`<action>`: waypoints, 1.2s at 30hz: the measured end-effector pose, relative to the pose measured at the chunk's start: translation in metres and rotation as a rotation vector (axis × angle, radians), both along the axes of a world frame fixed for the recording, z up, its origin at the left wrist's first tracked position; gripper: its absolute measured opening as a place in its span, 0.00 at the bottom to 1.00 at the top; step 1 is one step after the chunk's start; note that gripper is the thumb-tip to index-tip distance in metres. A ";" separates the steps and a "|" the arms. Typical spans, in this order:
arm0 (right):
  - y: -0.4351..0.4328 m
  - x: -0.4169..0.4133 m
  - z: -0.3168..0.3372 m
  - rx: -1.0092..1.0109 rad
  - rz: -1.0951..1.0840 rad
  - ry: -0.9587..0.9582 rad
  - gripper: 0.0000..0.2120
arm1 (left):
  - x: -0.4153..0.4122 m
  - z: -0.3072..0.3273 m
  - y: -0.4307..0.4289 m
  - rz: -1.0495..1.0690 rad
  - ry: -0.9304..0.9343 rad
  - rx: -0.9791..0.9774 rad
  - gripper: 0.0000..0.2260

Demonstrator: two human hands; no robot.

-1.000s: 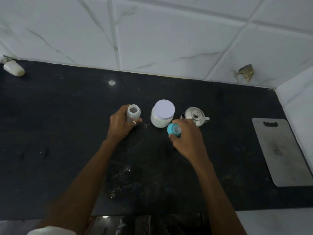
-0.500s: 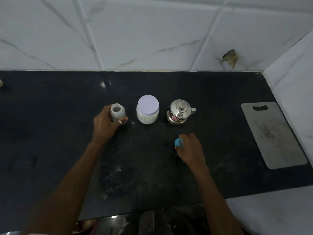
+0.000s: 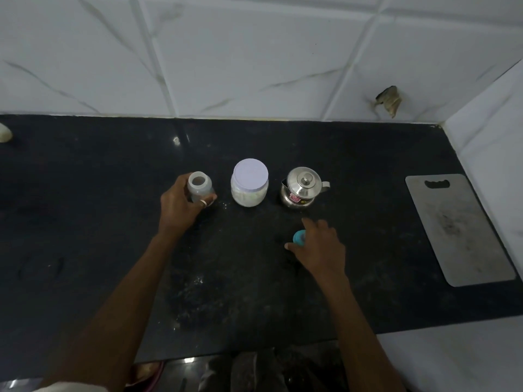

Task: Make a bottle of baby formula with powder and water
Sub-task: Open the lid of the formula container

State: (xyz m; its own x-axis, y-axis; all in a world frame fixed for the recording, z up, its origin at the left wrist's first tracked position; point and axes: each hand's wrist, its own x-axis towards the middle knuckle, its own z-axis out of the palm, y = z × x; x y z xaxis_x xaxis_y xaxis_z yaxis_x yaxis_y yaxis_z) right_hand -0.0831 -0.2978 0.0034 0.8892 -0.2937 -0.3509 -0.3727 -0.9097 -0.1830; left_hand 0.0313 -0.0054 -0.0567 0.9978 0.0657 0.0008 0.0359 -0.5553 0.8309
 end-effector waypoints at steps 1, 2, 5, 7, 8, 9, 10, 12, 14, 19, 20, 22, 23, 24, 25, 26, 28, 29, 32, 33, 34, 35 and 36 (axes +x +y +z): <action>0.002 0.002 0.003 -0.010 -0.001 -0.020 0.35 | 0.000 0.000 0.000 0.002 0.002 -0.007 0.28; 0.004 0.003 0.007 -0.020 -0.002 -0.040 0.35 | 0.000 0.000 0.000 0.005 0.005 -0.013 0.28; 0.011 0.009 0.017 -0.055 0.025 -0.105 0.35 | -0.001 0.001 0.000 0.005 0.014 -0.026 0.28; 0.017 0.014 0.023 -0.053 0.052 -0.149 0.34 | -0.002 0.002 0.000 -0.005 -0.005 -0.024 0.29; 0.020 0.016 0.026 -0.040 0.058 -0.160 0.34 | -0.003 0.003 0.000 -0.016 -0.009 -0.023 0.31; 0.023 0.019 0.029 -0.025 0.063 -0.166 0.35 | -0.004 0.004 0.000 -0.026 0.001 -0.024 0.36; 0.026 0.021 0.033 -0.010 0.069 -0.172 0.36 | -0.005 0.006 0.000 -0.027 0.029 -0.023 0.42; 0.033 0.026 0.041 0.001 0.082 -0.195 0.36 | -0.009 0.012 0.001 -0.021 0.075 -0.011 0.53; 0.038 0.032 0.050 0.000 0.102 -0.227 0.33 | -0.014 0.021 0.000 -0.024 0.028 0.027 0.56; 0.054 0.055 0.071 0.060 0.182 -0.330 0.21 | -0.025 0.053 -0.015 -0.102 -0.237 0.114 0.54; 0.057 0.061 0.075 0.078 0.196 -0.347 0.21 | -0.026 0.059 -0.022 -0.135 -0.264 0.118 0.54; 0.062 0.074 0.081 0.099 0.225 -0.363 0.22 | -0.029 0.068 -0.040 -0.201 -0.257 0.090 0.54; 0.065 0.081 0.082 0.105 0.246 -0.359 0.23 | -0.031 0.069 -0.050 -0.227 -0.235 0.061 0.53; 0.067 0.088 0.083 0.115 0.272 -0.349 0.25 | -0.032 0.068 -0.059 -0.249 -0.219 0.031 0.53; 0.069 0.094 0.083 0.125 0.302 -0.333 0.27 | -0.033 0.066 -0.069 -0.267 -0.211 0.002 0.52; 0.071 0.100 0.083 0.127 0.332 -0.311 0.29 | -0.033 0.063 -0.078 -0.277 -0.207 -0.025 0.51; 0.075 0.111 0.080 0.106 0.386 -0.255 0.33 | -0.031 0.055 -0.093 -0.262 -0.181 -0.085 0.50; 0.077 0.116 0.078 0.090 0.404 -0.224 0.35 | -0.029 0.052 -0.098 -0.244 -0.158 -0.117 0.51; 0.079 0.126 0.071 0.021 0.438 -0.154 0.37 | -0.023 0.041 -0.109 -0.177 -0.083 -0.198 0.52; 0.079 0.128 0.068 0.000 0.445 -0.142 0.37 | -0.021 0.036 -0.111 -0.153 -0.068 -0.216 0.51; 0.079 0.129 0.066 -0.016 0.448 -0.136 0.37 | -0.020 0.032 -0.112 -0.131 -0.059 -0.230 0.50; 0.079 0.130 0.063 -0.025 0.447 -0.136 0.37 | -0.019 0.029 -0.112 -0.112 -0.061 -0.240 0.48; 0.080 0.130 0.060 -0.029 0.444 -0.140 0.36 | -0.018 0.027 -0.112 -0.097 -0.074 -0.249 0.46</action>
